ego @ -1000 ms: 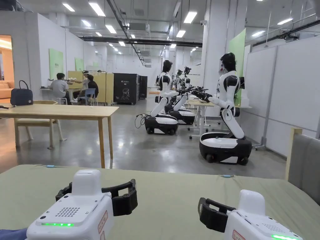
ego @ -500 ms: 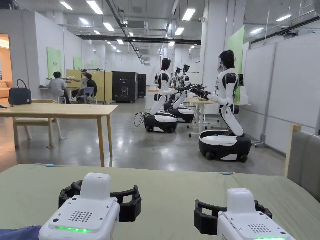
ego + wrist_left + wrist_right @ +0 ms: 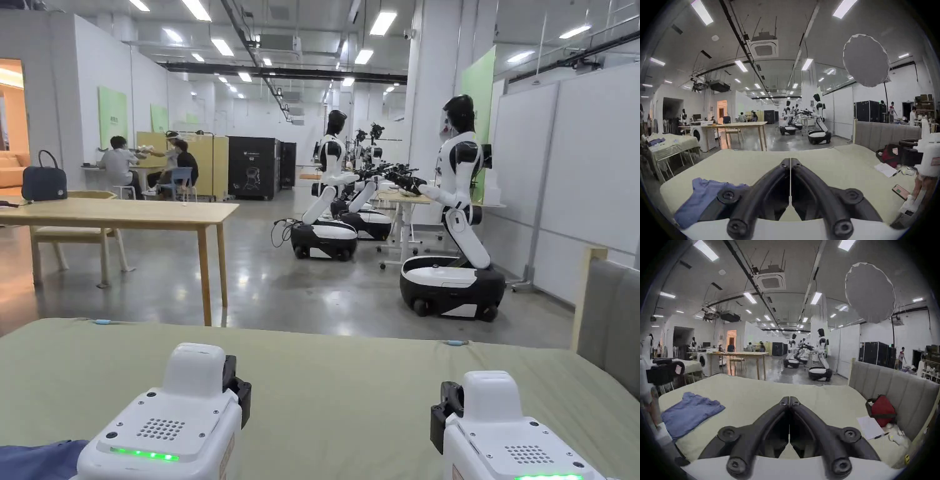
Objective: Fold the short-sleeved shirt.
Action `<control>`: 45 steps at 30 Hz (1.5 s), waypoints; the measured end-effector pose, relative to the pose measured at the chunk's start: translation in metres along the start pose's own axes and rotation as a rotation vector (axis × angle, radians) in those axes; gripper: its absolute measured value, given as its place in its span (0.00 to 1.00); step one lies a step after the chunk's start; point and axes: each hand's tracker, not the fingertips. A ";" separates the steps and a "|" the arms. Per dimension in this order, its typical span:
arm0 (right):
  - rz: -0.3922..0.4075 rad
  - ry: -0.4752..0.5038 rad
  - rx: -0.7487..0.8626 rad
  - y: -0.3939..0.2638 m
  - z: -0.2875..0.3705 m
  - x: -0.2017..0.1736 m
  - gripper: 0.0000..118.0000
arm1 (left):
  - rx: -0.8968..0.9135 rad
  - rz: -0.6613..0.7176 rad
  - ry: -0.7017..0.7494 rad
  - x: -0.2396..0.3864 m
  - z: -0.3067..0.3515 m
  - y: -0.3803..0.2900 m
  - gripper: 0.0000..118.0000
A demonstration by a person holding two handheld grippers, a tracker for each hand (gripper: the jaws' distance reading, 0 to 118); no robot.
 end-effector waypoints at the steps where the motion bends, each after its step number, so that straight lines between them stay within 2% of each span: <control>1: 0.011 -0.006 0.004 0.000 0.001 -0.005 0.01 | 0.001 -0.003 0.011 -0.002 0.002 0.000 0.00; 4: 0.002 0.027 -0.002 0.002 0.000 -0.013 0.01 | 0.003 -0.003 0.041 -0.018 0.010 -0.004 0.00; 6: -0.017 0.098 -0.017 0.002 -0.002 -0.030 0.01 | -0.010 0.003 0.080 -0.035 0.017 -0.007 0.00; 9: 0.077 0.093 -0.028 0.001 -0.011 -0.073 0.01 | -0.044 0.013 0.172 -0.071 0.039 -0.016 0.00; 11: 0.111 0.192 -0.029 -0.001 -0.014 -0.107 0.01 | -0.087 0.023 0.230 -0.102 0.050 -0.023 0.00; 12: 0.105 0.245 -0.039 -0.002 -0.015 -0.122 0.01 | -0.115 0.027 0.258 -0.116 0.057 -0.026 0.00; 14: 0.028 0.383 -0.071 -0.004 -0.017 -0.149 0.01 | -0.229 0.046 0.301 -0.153 0.061 -0.035 0.00; 15: -0.004 0.412 -0.089 -0.006 -0.021 -0.155 0.01 | -0.283 0.065 0.320 -0.170 0.061 -0.040 0.00; 18: 0.003 0.424 -0.107 -0.015 -0.027 -0.180 0.01 | -0.452 0.126 0.328 -0.225 0.049 -0.065 0.00; 20: 0.011 0.442 -0.118 -0.023 -0.032 -0.186 0.01 | -0.488 0.161 0.309 -0.249 0.039 -0.083 0.02; 21: 0.017 0.445 -0.122 -0.027 -0.034 -0.188 0.01 | -0.508 0.179 0.305 -0.260 0.033 -0.091 0.10; 22: 0.024 0.449 -0.125 -0.031 -0.036 -0.189 0.01 | -0.531 0.187 0.310 -0.270 0.025 -0.099 0.39; 23: 0.027 0.451 -0.129 -0.036 -0.039 -0.187 0.01 | -0.537 0.182 0.327 -0.280 0.013 -0.107 0.75; 24: 0.028 0.449 -0.133 -0.039 -0.042 -0.186 0.01 | -0.562 0.179 0.332 -0.283 -0.003 -0.115 1.00; 26: 0.028 0.439 -0.155 -0.045 -0.048 -0.184 0.01 | -0.569 0.173 0.287 -0.297 -0.024 -0.131 1.00; 27: 0.025 0.433 -0.163 -0.049 -0.051 -0.182 0.01 | -0.597 0.177 0.312 -0.304 -0.038 -0.139 1.00; 28: 0.023 0.428 -0.173 -0.052 -0.055 -0.180 0.01 | -0.641 0.162 0.310 -0.293 -0.081 -0.148 1.00; 31: 0.026 0.407 -0.204 -0.062 -0.066 -0.177 0.01 | -0.694 0.196 0.270 -0.303 -0.144 -0.176 1.00; 32: 0.030 0.400 -0.215 -0.065 -0.070 -0.176 0.01 | -0.729 0.204 0.283 -0.285 -0.136 -0.160 1.00; 35: 0.042 0.380 -0.248 -0.074 -0.080 -0.174 0.01 | -0.782 0.161 0.259 -0.272 -0.167 -0.173 0.95; 36: 0.046 0.375 -0.257 -0.076 -0.084 -0.173 0.01 | -0.826 0.131 0.253 -0.285 -0.197 -0.200 0.95; 38: 0.059 0.360 -0.281 -0.082 -0.092 -0.172 0.01 | -0.901 0.100 0.232 -0.285 -0.217 -0.223 0.91; 40: 0.071 0.348 -0.297 -0.086 -0.098 -0.172 0.01 | -1.005 0.120 0.235 -0.284 -0.223 -0.242 0.84; 42: 0.073 0.341 -0.307 -0.089 -0.102 -0.170 0.01 | -0.914 0.235 0.225 -0.289 -0.200 -0.223 0.83; 43: 0.071 0.339 -0.309 -0.090 -0.102 -0.170 0.01 | -0.914 0.259 0.213 -0.291 -0.194 -0.215 0.70; 44: 0.065 0.338 -0.309 -0.090 -0.102 -0.169 0.01 | -0.919 0.226 0.209 -0.295 -0.200 -0.213 0.55; 45: 0.057 0.337 -0.310 -0.090 -0.102 -0.168 0.01 | -0.898 0.215 0.199 -0.297 -0.197 -0.209 0.28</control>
